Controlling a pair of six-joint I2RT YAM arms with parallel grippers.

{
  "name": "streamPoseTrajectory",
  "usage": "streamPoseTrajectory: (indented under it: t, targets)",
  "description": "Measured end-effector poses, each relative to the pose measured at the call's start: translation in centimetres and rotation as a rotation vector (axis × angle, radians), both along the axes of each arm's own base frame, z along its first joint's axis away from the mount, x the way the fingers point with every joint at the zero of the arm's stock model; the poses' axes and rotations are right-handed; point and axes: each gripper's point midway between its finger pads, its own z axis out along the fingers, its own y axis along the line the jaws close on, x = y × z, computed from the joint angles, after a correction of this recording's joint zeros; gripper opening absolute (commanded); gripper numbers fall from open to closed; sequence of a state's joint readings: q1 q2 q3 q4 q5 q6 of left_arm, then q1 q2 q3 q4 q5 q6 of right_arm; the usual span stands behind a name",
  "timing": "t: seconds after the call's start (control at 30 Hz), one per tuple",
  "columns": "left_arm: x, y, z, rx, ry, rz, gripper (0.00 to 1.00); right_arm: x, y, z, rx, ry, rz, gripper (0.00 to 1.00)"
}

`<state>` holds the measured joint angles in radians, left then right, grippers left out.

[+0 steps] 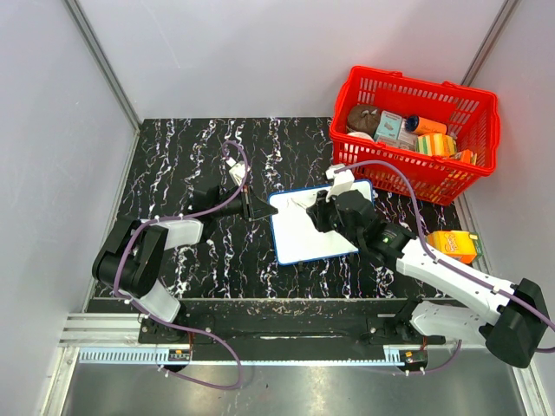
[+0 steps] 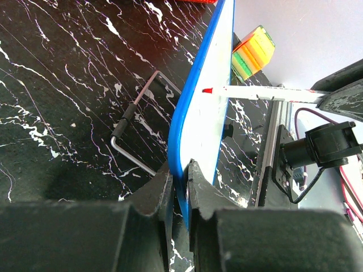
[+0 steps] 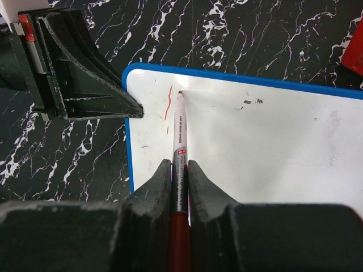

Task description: Write a sentence on the whiteboard

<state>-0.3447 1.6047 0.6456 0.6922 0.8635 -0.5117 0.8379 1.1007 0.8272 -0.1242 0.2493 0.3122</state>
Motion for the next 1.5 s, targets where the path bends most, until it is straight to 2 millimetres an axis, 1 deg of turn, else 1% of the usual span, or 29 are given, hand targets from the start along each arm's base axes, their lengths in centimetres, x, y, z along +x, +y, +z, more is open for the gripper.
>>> streamPoseTrajectory:
  t: [0.6,0.9,1.23,1.3,1.4,1.5]
  targets:
    - [0.0,0.0,0.0,0.002,-0.005,-0.002,0.00,-0.5,0.5,-0.1,0.015,0.018,0.031,0.00]
    - [-0.1,0.0,0.1,0.005,-0.008,-0.003,0.00,-1.1,0.6,-0.8,0.005,0.046,0.056,0.00]
    - [0.0,0.0,0.0,0.008,-0.008,0.000,0.00,-1.4,0.3,-1.4,0.000,0.063,0.053,0.00]
    - [-0.1,0.0,0.0,0.008,-0.008,-0.001,0.00,-1.6,0.1,-1.3,0.008,0.061,0.051,0.00]
    - [-0.1,0.0,0.0,0.008,-0.008,-0.001,0.00,-2.0,-0.3,-0.5,0.038,0.037,0.051,0.00]
    - [0.0,0.1,0.0,0.010,-0.009,0.001,0.00,-2.3,-0.8,1.3,0.089,-0.009,0.043,0.00]
